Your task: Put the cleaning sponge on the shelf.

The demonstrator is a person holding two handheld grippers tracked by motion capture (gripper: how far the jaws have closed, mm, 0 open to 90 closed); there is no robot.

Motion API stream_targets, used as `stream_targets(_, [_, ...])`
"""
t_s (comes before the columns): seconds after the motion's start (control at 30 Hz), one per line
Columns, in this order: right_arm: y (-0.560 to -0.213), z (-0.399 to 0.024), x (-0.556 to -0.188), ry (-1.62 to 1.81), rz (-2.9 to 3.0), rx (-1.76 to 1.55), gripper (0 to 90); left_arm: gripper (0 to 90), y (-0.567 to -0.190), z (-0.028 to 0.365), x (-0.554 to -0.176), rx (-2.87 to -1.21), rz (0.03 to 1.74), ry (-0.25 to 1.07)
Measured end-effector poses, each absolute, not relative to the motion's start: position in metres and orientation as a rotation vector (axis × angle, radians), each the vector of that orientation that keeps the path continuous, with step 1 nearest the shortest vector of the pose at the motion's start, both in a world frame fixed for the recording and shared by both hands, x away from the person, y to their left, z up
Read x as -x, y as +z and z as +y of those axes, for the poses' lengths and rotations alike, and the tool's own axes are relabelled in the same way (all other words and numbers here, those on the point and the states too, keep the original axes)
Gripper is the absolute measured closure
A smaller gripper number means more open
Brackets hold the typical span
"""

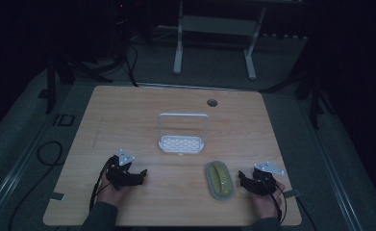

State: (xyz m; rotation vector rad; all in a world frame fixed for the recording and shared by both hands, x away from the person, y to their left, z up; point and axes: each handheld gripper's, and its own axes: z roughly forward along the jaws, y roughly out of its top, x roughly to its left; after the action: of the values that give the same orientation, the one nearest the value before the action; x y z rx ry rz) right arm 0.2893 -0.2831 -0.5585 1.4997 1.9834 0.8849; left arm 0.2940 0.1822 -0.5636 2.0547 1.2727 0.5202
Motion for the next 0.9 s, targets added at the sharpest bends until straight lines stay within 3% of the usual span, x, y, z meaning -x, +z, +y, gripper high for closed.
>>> stream_targets(0.07, [-0.558,-0.284,-0.289,0.884,1.976,-1.503,43.5,11.6,-0.564,0.182,-0.294,-2.055,1.273,0.520])
stream_targets(0.17, [-0.556,-0.284,-0.287,0.886,1.964,-1.507,47.0,11.6,-0.564,0.182,-0.294,-2.056,1.273,0.520])
stream_targets(0.47, [-0.526,-0.272,-0.270,0.994,1.938,-1.380,68.9,11.6,-0.564,0.182,-0.294,-2.056,1.273,0.520])
stream_targets(0.9, [-0.498,-0.240,-0.251,1.086,2.033,-1.236,89.8,11.6,-0.564,0.182,-0.294,-2.055,1.273,0.520])
